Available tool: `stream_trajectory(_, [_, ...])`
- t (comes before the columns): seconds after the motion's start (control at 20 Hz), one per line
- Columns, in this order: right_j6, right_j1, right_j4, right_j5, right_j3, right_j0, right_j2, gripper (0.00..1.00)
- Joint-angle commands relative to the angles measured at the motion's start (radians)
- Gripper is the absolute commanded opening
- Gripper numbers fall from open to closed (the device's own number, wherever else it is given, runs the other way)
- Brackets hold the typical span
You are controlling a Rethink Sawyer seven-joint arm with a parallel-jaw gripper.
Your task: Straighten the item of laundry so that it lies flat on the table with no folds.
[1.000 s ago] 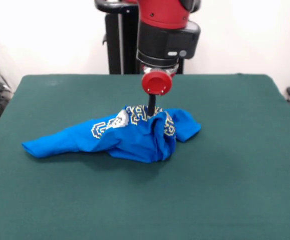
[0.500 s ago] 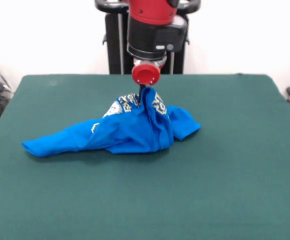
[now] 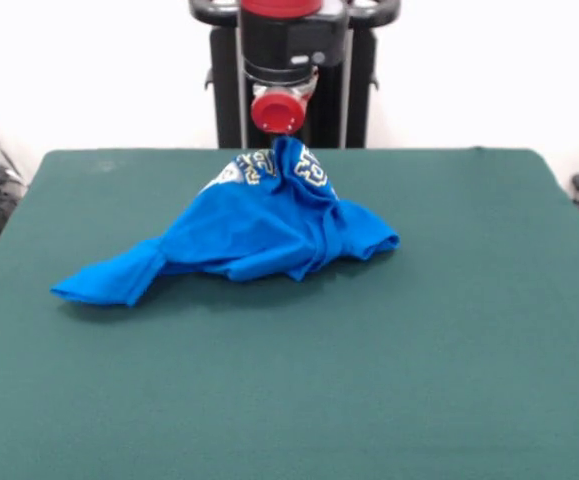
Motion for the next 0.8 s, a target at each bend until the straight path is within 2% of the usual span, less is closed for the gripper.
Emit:
stream_trajectory(0.05, [-0.408, 0.039, -0.046, 0.048, 0.115, -0.020, 0.213, 0.00])
stream_trajectory(0.25, [-0.366, 0.115, -0.054, 0.016, 0.040, 0.013, 0.234, 0.00])
stream_trajectory(0.4, [-0.331, 0.133, -0.095, -0.002, -0.011, 0.066, 0.194, 0.00])
stream_trajectory(0.55, [-0.408, 0.132, -0.183, 0.003, -0.050, 0.083, 0.187, 0.00])
stream_trajectory(0.6, [-0.433, 0.135, -0.220, -0.013, -0.058, 0.073, 0.201, 1.00])
stream_trajectory(0.7, [-0.451, 0.136, -0.239, -0.032, -0.061, 0.060, 0.217, 1.00])
stream_trajectory(0.8, [-0.443, 0.104, -0.227, 0.041, -0.095, 0.079, 0.203, 1.00])
